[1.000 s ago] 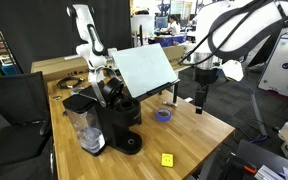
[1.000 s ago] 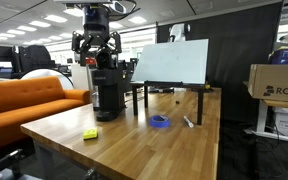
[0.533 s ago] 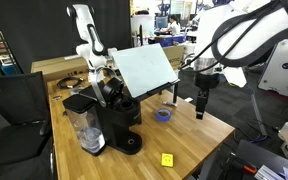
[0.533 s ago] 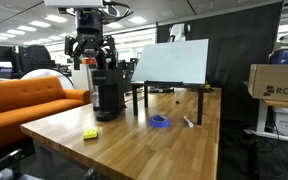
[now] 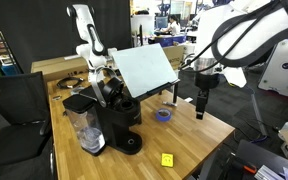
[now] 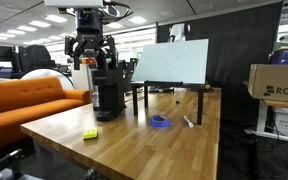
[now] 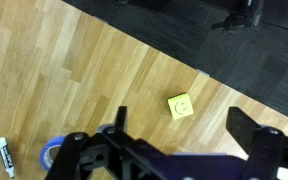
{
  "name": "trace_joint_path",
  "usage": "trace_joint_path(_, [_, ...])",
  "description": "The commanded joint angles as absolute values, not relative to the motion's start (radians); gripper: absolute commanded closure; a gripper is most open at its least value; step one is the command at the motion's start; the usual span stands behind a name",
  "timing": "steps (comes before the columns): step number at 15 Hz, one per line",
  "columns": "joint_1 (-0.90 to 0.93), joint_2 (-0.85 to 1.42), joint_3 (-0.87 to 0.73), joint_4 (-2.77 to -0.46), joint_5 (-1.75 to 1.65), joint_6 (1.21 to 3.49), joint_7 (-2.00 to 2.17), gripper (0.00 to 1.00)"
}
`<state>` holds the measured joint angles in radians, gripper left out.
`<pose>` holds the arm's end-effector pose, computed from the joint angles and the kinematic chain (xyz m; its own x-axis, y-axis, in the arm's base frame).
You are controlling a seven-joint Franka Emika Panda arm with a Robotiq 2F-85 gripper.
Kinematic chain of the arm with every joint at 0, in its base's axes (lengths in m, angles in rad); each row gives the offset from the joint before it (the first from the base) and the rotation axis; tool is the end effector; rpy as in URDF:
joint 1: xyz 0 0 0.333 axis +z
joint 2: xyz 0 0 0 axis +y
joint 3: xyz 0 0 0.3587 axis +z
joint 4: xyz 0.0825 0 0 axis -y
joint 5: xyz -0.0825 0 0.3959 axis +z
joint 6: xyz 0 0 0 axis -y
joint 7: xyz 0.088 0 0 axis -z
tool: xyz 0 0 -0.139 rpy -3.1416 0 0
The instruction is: Wipe the table with the sponge
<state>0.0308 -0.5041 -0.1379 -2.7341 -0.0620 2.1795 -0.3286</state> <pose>0.3416 -0.0370 0.3648 0.9607 0.2740 -0.0444 0.2727 -0.9615 -0.0337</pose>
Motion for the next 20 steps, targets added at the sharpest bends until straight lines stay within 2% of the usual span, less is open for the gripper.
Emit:
trace_joint_path(1, [0.022,-0.504,-0.128,-2.733,-0.056,2.178,-0.333,0.0])
trace_joint_path(10, [0.033,-0.488,-0.142,-2.766,-0.05,2.203,-0.377,0.0])
trace_joint_path(20, [0.106,-0.266,-0.133,-2.787,0.008,2.479,-0.542,0.0])
